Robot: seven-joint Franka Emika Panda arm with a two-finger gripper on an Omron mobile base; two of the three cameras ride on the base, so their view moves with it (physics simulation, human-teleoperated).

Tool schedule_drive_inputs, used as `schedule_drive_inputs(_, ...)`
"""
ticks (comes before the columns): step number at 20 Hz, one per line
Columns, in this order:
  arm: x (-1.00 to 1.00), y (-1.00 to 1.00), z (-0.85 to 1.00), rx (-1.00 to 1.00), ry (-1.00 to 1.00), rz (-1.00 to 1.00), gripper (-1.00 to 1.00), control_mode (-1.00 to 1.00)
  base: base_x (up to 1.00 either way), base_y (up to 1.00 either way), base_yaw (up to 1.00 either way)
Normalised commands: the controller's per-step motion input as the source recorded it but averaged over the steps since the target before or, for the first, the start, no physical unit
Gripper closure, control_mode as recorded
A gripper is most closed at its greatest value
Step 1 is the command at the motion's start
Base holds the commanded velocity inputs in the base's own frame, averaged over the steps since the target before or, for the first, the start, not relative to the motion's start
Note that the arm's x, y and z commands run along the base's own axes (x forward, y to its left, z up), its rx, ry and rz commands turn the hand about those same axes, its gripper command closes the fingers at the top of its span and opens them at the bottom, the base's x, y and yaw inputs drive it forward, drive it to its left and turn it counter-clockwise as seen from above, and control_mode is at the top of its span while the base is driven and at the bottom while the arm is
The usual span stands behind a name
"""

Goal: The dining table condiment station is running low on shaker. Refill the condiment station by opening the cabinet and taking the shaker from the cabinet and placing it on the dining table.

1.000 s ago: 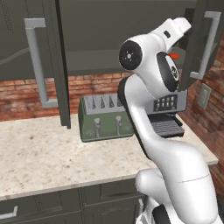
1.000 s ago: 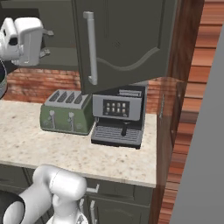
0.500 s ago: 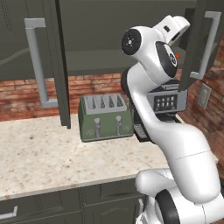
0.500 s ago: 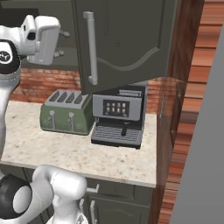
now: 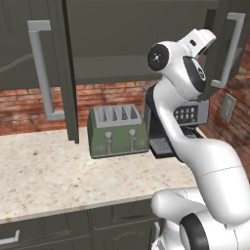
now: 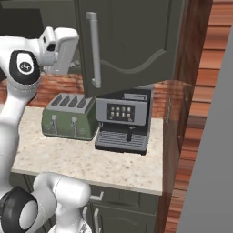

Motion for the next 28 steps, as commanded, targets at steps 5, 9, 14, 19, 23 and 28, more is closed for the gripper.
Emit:
schedule_drive_inputs(5,0.25,-0.30,-0.36,0.00,0.01,0.04,-1.00,-1.00,0.00,0.00,0.00)
schedule_drive_inputs(9,0.00,-0.46,-0.06,0.00,0.00,0.01,-1.00,-1.00,0.00,0.00,0.00)
schedule_drive_inputs(14,-0.15,-0.84,0.00,0.00,-0.03,0.00,-1.00,-1.00,0.00,0.00,0.00)
schedule_drive_inputs(19,-0.44,-1.00,0.00,0.01,-0.11,0.00,-1.00,-1.00,0.00,0.00,0.00)
schedule_drive_inputs(23,-0.51,-1.00,0.00,0.03,-0.12,0.00,-1.00,-1.00,0.00,0.00,0.00)
schedule_drive_inputs(28,-0.41,-1.00,0.12,0.05,-0.07,0.00,-1.00,-1.00,0.00,0.00,0.00)
